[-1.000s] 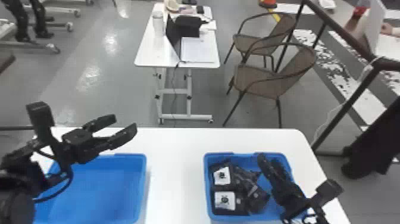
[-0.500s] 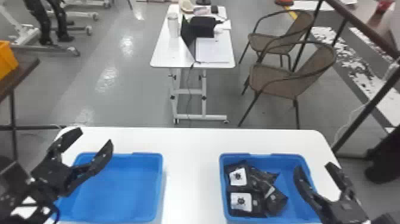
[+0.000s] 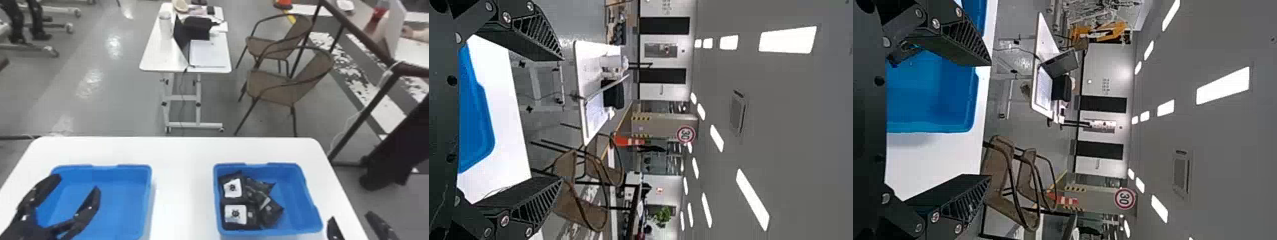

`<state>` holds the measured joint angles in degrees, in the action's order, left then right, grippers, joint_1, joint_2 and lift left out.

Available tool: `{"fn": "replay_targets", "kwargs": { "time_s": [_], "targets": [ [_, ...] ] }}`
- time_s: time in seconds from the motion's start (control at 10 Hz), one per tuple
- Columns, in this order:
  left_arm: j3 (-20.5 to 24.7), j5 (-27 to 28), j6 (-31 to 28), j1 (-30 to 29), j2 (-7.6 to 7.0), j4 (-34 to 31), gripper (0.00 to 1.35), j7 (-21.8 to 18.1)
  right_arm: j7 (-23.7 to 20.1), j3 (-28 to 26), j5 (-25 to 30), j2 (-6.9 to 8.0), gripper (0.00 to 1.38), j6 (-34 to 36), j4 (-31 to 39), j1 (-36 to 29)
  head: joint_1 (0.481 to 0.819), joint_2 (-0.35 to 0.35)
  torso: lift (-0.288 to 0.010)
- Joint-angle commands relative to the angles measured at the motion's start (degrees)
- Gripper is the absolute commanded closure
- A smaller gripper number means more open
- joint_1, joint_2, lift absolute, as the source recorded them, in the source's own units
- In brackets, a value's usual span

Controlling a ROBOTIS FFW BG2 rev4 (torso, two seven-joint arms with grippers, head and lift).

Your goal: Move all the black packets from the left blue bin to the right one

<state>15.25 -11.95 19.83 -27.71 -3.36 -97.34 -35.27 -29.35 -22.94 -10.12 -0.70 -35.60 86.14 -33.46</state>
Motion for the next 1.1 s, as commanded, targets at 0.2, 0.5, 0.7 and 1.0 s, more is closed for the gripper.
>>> {"fn": "replay_targets", "kwargs": {
  "time_s": [0.2,0.5,0.7,1.0],
  "targets": [
    [-4.2,-1.1,-2.2,-1.3,-3.93,-0.5,0.19,2.7,0.0,0.0,-0.6,0.75,0.23,0.1,2.0,-1.8,0.695,-0.158,0.000],
    [-4.4,-1.2,-3.7,-1.1,-4.19,-0.7,0.19,2.7,0.0,0.1,-0.2,0.75,0.23,1.2,3.3,-2.2,0.695,-0.170,0.000],
    [-4.4,-1.3,-4.0,-1.1,-4.37,-0.7,0.19,2.7,0.0,0.1,-0.1,0.75,0.23,1.2,3.6,-2.3,0.695,-0.169,0.000],
    [-4.0,-1.4,-4.1,-1.2,-4.19,-0.7,0.19,2.7,0.0,0.1,-0.2,0.75,0.23,1.2,3.7,-2.7,0.695,-0.164,0.000]
  ]
}}
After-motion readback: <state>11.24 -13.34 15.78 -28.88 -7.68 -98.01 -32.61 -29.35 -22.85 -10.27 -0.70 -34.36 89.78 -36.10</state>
